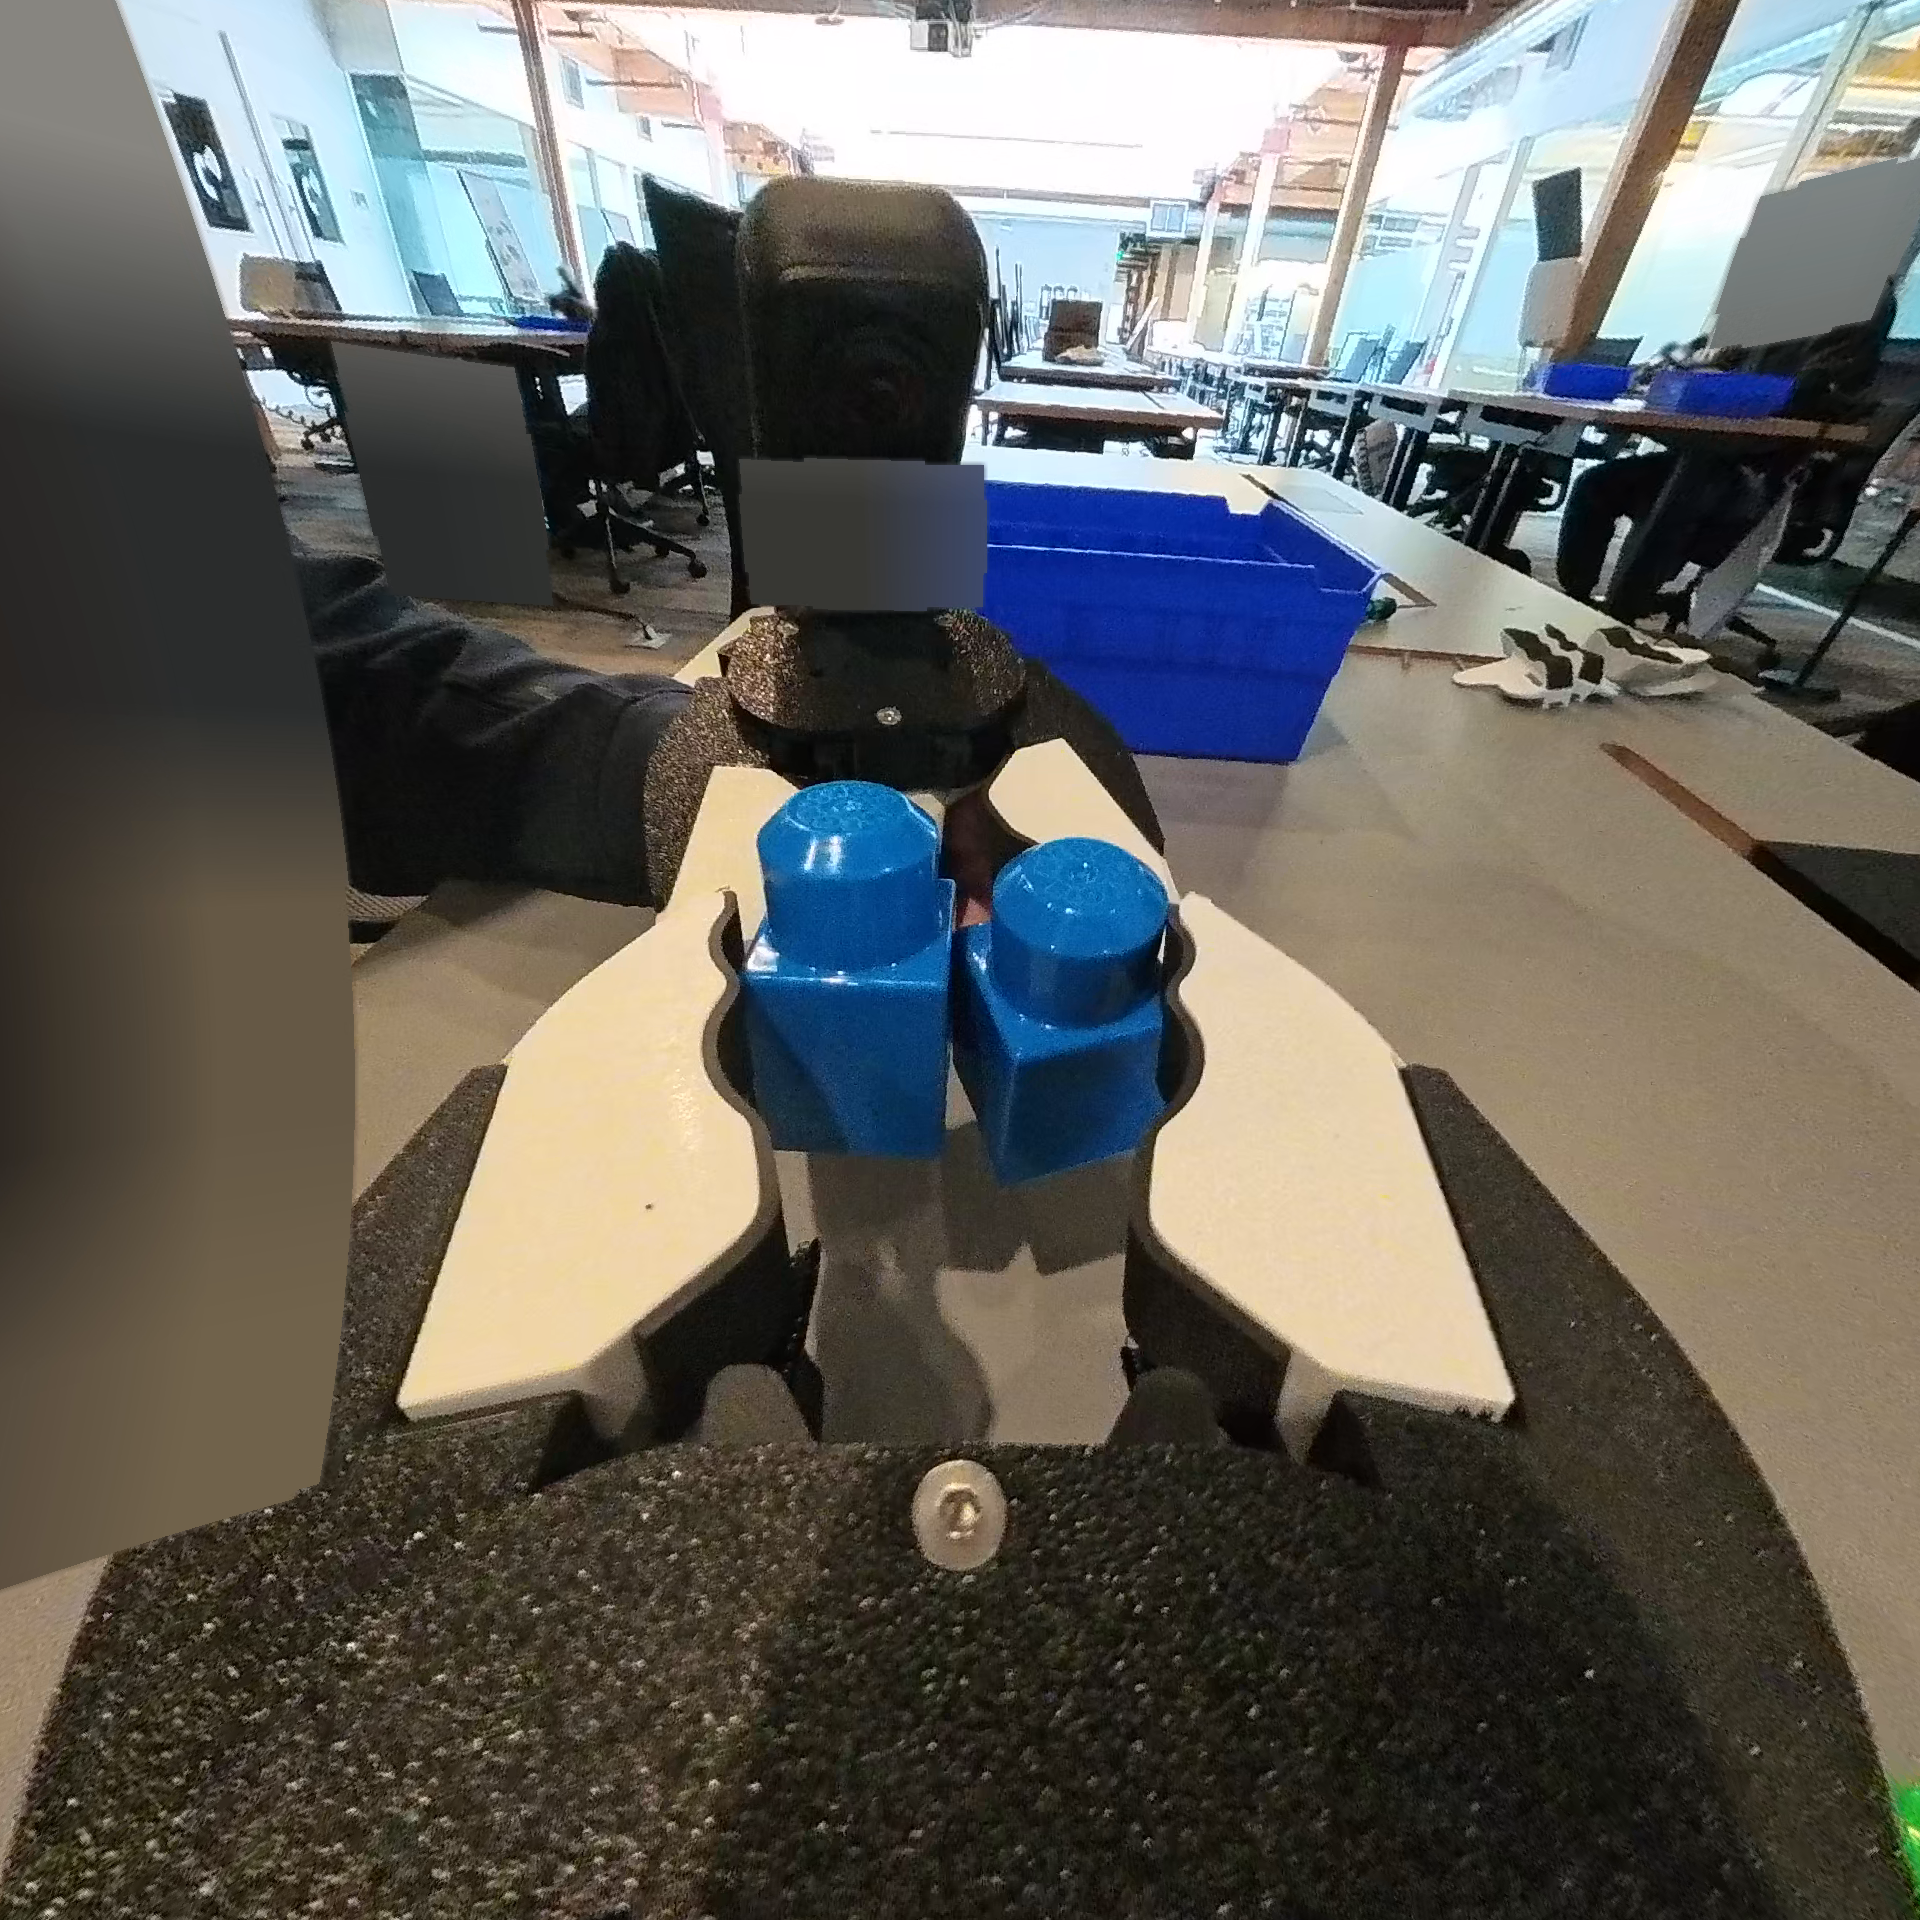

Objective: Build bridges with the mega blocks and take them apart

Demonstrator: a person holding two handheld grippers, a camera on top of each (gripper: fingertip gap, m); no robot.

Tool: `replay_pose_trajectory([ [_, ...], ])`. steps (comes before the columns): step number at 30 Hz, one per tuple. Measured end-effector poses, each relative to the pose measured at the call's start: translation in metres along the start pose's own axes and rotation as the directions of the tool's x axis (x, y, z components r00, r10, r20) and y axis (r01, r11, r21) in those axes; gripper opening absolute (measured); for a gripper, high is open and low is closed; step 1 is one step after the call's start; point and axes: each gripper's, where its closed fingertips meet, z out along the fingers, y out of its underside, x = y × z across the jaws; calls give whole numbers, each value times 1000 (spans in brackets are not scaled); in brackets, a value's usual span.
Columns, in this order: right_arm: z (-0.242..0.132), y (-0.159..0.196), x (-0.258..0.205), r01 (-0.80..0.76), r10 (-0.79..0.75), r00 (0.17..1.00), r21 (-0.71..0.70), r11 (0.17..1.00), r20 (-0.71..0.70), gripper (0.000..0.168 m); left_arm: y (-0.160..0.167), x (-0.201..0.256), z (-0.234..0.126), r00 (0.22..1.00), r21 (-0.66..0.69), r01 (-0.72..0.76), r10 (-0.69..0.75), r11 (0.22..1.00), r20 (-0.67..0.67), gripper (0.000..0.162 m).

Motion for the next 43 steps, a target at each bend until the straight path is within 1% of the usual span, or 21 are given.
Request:
replay_pose_trajectory([
  [6, 0, 1, -3, -2, 2, 1000, -2, 1000, 7, 76, 1, 1, 1, 1000, 2, 6, -6, 1000, -8, 78],
  [9, -2, -6, -4, -42, 40, 998, 54, 998, 37, 79, 4, 2, 1, 999, -7, 24, -25, 1000, -22, 78],
  [12, -4, -12, 2, -47, 45, 999, 91, 995, 29, 80, 6, 0, 2, 999, -13, 32, -32, 999, -19, 78],
  [14, -7, -13, 11, -46, 47, 999, 91, 995, -17, 80, 5, -6, 1, 999, -11, 11, -11, 1000, 34, 78],
  [17, -14, -10, 31, -60, 69, 985, 64, 996, -155, 77, 5, -25, -4, 983, -42, -29, 36, 999, 180, 78],
  [20, -17, -3, 41, -136, 139, 948, 29, 990, -285, 74, 12, -41, -9, 954, -98, -34, 62, 995, 295, 78],
  [22, -18, -2, 42, -158, 153, 923, 15, 987, -353, 67, 17, -49, -10, 937, -129, -25, 69, 991, 344, 78],
  [24, -14, -6, 39, -175, 164, 914, 2, 985, -371, 59, 18, -53, -11, 922, -147, -36, 90, 988, 376, 78],
  [26, -11, -11, 39, -193, 166, 900, -27, 981, -403, 57, 16, -54, -12, 907, -158, -76, 134, 984, 398, 78],
  [27, -10, -15, 37, -189, 160, 901, -33, 981, -403, 55, 15, -51, -10, 909, -155, -104, 157, 982, 385, 78],
  [29, -13, -21, 38, -170, 143, 899, -30, 985, -413, 49, 11, -40, -7, 930, -129, -131, 167, 983, 326, 78],
  [31, -18, -29, 33, -129, 117, 915, -6, 992, -385, 49, 6, -21, -3, 970, -61, -118, 128, 991, 205, 78],
  [32, -21, -32, 28, -112, 108, 933, 9, 994, -343, 49, 2, -13, -2, 986, -19, -93, 95, 995, 140, 78],
  [34, -27, -40, 11, -49, 61, 966, 54, 997, -252, 56, -11, 9, -7, 999, 81, -29, 32, 996, -37, 78],
  [35, -32, -41, 6, 6, 8, 969, 56, 998, -246, 60, -17, 19, -11, 992, 119, 20, -5, 993, -127, 78],
  [37, -36, -44, -7, 158, -147, 960, 24, 987, -240, 74, -28, 35, -20, 955, 158, 123, -74, 980, -289, 78],
  [39, -36, -46, -19, 308, -306, 921, -32, 951, -239, 84, -38, 47, -31, 895, 180, 221, -126, 959, -429, 78],
  [41, -33, -46, -28, 436, -455, 854, -131, 890, -252, 91, -47, 54, -42, 825, 190, 311, -165, 931, -540, 78],
  [43, -26, -46, -37, 536, -580, 777, -225, 813, -245, 91, -52, 60, -50, 761, 177, 369, -188, 912, -620, 78],
])
